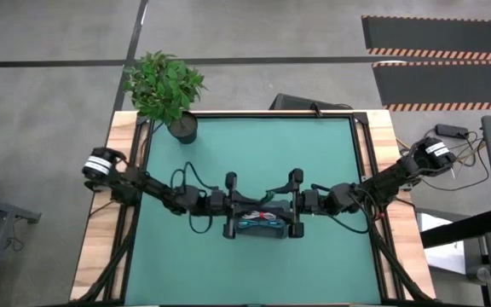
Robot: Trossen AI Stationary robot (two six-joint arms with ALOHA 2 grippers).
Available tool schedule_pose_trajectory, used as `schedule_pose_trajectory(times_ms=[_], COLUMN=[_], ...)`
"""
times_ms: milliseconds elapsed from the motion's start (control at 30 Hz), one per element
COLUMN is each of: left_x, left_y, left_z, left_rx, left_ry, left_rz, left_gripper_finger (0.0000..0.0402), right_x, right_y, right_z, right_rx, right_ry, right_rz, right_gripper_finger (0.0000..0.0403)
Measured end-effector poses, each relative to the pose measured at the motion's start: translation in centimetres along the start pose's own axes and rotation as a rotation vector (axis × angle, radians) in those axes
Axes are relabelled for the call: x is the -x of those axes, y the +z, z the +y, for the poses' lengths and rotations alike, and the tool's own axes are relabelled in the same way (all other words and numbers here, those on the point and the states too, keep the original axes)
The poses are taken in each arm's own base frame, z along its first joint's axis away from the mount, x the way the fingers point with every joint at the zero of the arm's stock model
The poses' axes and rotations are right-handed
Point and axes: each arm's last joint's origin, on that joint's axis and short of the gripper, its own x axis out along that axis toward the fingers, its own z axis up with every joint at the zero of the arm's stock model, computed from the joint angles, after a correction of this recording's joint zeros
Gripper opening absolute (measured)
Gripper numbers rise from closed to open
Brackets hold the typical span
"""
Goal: Pick and place USB-C Cables
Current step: Put the black green charger cable into the black bin
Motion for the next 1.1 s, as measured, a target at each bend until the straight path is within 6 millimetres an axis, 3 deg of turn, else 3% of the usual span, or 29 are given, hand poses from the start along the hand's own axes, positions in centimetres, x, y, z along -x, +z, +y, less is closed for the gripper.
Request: schedule_pose_trajectory(times_ms=[533,800,933,1100], left_x=[-0.7,-1.1,-1.1,-1.1], left_y=[-0.6,-0.4,-0.4,-0.4], left_z=[0.3,0.6,0.6,0.6], left_rx=[-0.011,-0.025,-0.032,-0.032], left_ry=[0.054,0.066,0.066,0.067], left_rz=[0.004,-0.005,-0.004,-0.004], left_gripper_finger=[0.0008,0.0008,0.0008,0.0008], right_x=[-0.1,-1.1,-1.4,-1.4], right_y=[0.3,0.9,1.0,0.9], right_z=[-0.3,-0.8,-0.7,-0.7], right_rx=[0.008,0.013,0.003,0.016], right_ry=[-0.014,-0.035,-0.034,-0.035], right_rz=[-0.031,-0.014,0.014,0.020], right_gripper_finger=[0.0226,0.0220,0.0180,0.0093])
